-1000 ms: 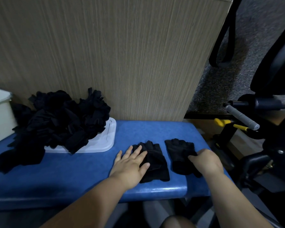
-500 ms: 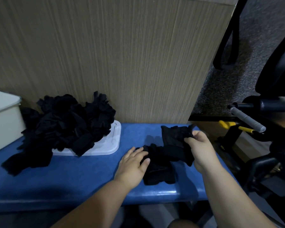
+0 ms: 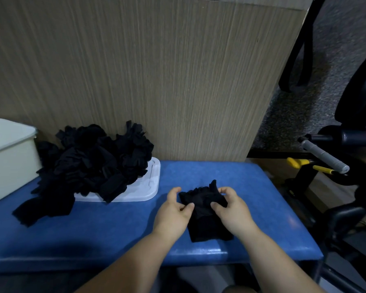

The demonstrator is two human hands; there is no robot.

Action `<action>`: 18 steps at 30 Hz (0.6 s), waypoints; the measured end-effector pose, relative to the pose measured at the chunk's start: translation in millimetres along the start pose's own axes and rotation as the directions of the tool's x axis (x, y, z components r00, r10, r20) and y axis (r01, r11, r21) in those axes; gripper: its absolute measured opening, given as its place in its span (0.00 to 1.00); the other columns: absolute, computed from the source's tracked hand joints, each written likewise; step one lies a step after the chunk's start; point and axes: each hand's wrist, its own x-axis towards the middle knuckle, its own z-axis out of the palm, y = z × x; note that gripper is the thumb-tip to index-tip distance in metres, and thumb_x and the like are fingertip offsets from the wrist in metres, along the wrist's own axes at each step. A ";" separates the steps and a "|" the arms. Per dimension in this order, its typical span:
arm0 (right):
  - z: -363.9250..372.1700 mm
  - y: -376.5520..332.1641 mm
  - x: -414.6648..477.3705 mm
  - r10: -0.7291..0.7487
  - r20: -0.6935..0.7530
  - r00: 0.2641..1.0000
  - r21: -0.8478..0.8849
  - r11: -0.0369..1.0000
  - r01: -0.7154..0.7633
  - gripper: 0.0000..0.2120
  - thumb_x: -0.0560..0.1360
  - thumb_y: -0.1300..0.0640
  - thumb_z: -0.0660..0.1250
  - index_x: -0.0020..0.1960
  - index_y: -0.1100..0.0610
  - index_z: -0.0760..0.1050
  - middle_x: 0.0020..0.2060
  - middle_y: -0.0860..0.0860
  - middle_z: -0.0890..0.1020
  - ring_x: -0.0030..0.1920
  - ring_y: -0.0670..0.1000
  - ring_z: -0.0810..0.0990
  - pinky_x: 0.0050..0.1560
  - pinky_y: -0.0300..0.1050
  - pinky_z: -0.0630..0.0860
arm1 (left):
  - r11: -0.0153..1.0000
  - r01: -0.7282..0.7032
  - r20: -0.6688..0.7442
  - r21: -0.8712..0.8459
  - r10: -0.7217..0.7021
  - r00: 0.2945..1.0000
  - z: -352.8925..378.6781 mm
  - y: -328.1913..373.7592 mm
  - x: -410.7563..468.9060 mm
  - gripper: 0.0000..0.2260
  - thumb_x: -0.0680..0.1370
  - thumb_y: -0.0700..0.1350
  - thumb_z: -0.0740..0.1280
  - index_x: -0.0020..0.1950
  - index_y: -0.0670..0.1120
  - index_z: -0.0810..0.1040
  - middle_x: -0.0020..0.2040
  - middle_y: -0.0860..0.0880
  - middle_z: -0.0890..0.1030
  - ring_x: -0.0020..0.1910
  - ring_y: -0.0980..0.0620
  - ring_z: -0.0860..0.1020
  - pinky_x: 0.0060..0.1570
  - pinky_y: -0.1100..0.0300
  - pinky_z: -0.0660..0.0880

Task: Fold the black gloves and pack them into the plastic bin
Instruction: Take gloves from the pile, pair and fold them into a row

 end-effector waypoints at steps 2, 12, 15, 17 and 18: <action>1.4 1.0 -0.3 -0.010 -0.014 1.000 -0.073 0.997 0.009 0.11 0.75 0.55 0.68 0.53 0.45 0.69 0.47 0.44 0.79 0.46 0.47 0.79 0.43 0.40 0.74 | 1.000 -0.014 -0.024 -0.011 0.013 1.000 1.9 -0.1 0.9 0.23 0.78 0.46 0.64 0.72 0.52 0.62 0.21 0.58 0.71 0.25 0.61 0.70 0.32 0.62 0.67; -2.4 7.7 0.8 0.120 -0.067 0.991 -0.189 0.973 -0.131 0.15 0.79 0.47 0.61 0.61 0.54 0.73 0.53 0.51 0.80 0.53 0.53 0.78 0.44 0.43 0.72 | 0.999 -0.028 0.004 0.046 0.028 1.000 7.8 1.3 4.2 0.14 0.78 0.39 0.63 0.62 0.53 0.73 0.50 0.54 0.79 0.43 0.60 0.76 0.42 0.73 0.70; -1.6 8.7 -1.1 0.144 -0.061 0.988 -0.313 0.937 -0.156 0.14 0.78 0.46 0.61 0.60 0.51 0.70 0.47 0.48 0.80 0.42 0.49 0.78 0.33 0.43 0.71 | 0.970 -0.097 0.047 0.224 0.088 0.995 8.8 2.6 3.6 0.15 0.79 0.40 0.61 0.64 0.54 0.74 0.58 0.55 0.72 0.54 0.56 0.74 0.51 0.71 0.67; -1.0 11.2 -2.5 0.113 -0.082 0.990 -0.363 0.922 -0.136 0.17 0.77 0.46 0.62 0.63 0.48 0.66 0.48 0.49 0.79 0.49 0.51 0.78 0.39 0.44 0.71 | 0.940 -0.135 0.069 0.312 0.119 0.991 9.3 1.3 4.5 0.16 0.79 0.41 0.61 0.66 0.52 0.74 0.63 0.54 0.68 0.59 0.56 0.72 0.53 0.73 0.64; -0.8 13.3 -3.1 0.060 -0.095 0.994 -0.367 0.926 -0.092 0.19 0.76 0.48 0.64 0.65 0.46 0.64 0.51 0.49 0.78 0.54 0.52 0.76 0.45 0.45 0.72 | 0.926 -0.150 0.066 0.347 0.135 0.989 9.1 0.4 4.4 0.16 0.79 0.41 0.62 0.67 0.51 0.75 0.65 0.54 0.67 0.61 0.56 0.71 0.55 0.74 0.63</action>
